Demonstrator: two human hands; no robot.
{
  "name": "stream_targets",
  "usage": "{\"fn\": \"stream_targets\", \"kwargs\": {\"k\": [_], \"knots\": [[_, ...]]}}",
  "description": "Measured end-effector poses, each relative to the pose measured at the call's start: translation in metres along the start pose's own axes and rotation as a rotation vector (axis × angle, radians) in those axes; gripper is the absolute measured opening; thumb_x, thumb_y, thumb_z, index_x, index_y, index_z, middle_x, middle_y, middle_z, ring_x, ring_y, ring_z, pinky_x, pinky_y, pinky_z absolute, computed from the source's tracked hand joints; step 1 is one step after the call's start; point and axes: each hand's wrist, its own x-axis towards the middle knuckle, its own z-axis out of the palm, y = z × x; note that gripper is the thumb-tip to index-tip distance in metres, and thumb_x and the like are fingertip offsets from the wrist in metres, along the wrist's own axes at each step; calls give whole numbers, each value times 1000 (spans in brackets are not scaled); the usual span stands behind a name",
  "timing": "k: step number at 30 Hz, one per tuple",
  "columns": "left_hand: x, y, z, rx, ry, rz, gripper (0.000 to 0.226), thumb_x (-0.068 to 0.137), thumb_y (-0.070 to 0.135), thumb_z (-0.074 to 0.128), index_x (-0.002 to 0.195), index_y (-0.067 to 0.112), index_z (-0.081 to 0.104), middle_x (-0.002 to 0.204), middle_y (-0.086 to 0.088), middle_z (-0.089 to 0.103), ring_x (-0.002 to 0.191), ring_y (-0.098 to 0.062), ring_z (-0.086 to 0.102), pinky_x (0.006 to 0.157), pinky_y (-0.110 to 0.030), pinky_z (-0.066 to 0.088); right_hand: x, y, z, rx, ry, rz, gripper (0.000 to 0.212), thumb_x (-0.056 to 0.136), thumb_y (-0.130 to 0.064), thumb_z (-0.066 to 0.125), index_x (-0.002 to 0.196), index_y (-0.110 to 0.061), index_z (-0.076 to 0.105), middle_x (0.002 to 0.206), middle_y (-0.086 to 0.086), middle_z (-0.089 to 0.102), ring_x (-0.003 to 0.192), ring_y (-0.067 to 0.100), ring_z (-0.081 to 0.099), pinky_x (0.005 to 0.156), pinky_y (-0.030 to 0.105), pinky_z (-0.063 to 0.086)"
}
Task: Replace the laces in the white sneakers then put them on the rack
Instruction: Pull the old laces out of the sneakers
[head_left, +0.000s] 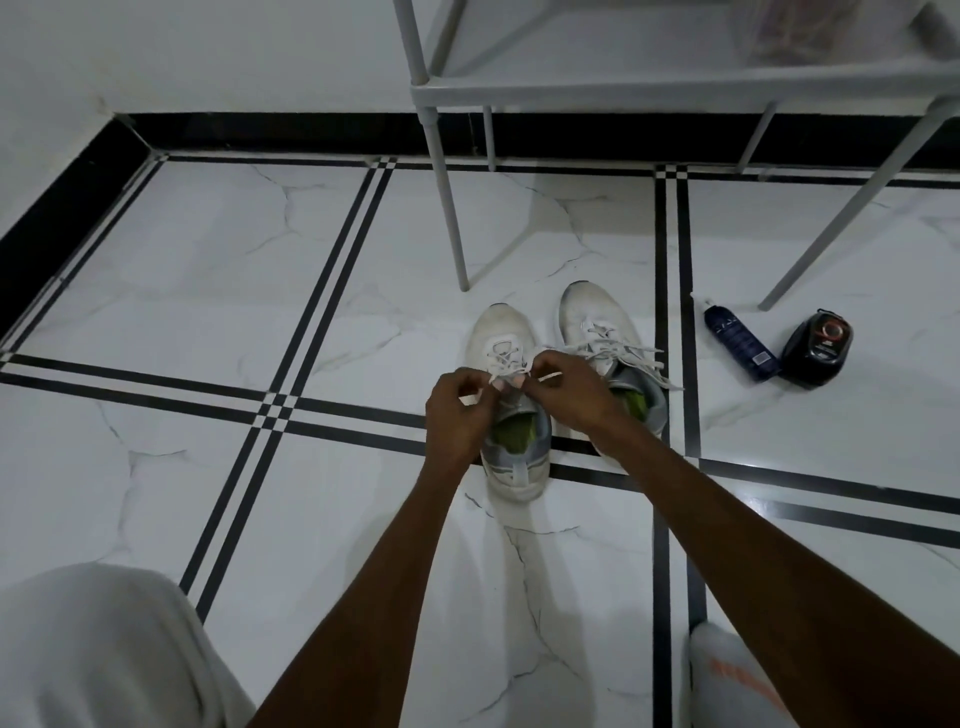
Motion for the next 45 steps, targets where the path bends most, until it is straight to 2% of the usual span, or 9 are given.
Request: {"fn": "stream_targets", "kwargs": {"k": [5,10,15,18,23,29,34,38,45], "knots": [[9,32,-19,-708,-62,-539,34,96,49,52,79,21,60,83,3,62,81,-14,55,74,-32,41,2,-27,-24,529,-215,314,37,91,-56,61,84,-20,64,88,-3,65,79,12,57,72,28,45],[27,13,-71,-1088,283,-640,52,99,57,41,72,16,59,70,3,49,62,-12,43,62,-26,34,23,-30,-75,1140,120,476,44,90,-57,61,78,-15,63,80,3,62,65,14,52,60,26,43],[29,-1,-69,-414,383,-758,68,96,61,51,144,13,44,138,-10,47,121,-26,55,107,-43,47,33,-19,-77,487,191,354,51,92,-46,66,123,-8,55,102,6,54,82,17,57,77,34,58],[6,1,-40,70,354,-305,70,88,49,73,142,14,44,145,-16,35,135,-33,38,106,-47,44,19,-16,-55,-178,222,92,68,86,-41,73,140,-12,44,126,13,50,106,23,58,92,32,49],[-10,12,-8,179,43,27,70,73,43,89,122,16,47,87,3,60,78,-14,61,61,-16,45,-1,-11,-10,-499,-128,93,75,78,-41,81,134,-12,41,123,14,59,111,32,59,81,32,47],[-8,3,-8,301,59,107,56,90,15,71,135,10,39,71,3,61,62,-9,58,60,-24,49,-7,10,7,-379,121,-179,47,88,-15,67,126,-9,40,87,14,64,73,28,64,65,39,53],[-4,-17,-18,37,96,-70,44,90,10,72,123,10,43,88,-9,67,71,-16,65,61,-33,58,-10,17,6,125,49,183,17,86,-7,74,88,-6,58,82,22,68,80,35,69,79,55,59],[-5,-3,-11,278,63,188,37,85,5,72,115,11,51,101,-5,57,89,-18,55,69,-16,46,-4,3,9,-235,65,-9,12,84,-19,74,82,-7,73,81,11,74,80,28,71,77,36,56],[2,11,-2,809,52,599,19,81,22,73,98,17,70,119,-5,58,110,-30,49,82,-41,47,-14,-1,5,-24,21,101,18,70,-29,87,67,-23,70,78,7,75,80,25,73,83,49,59]]}}
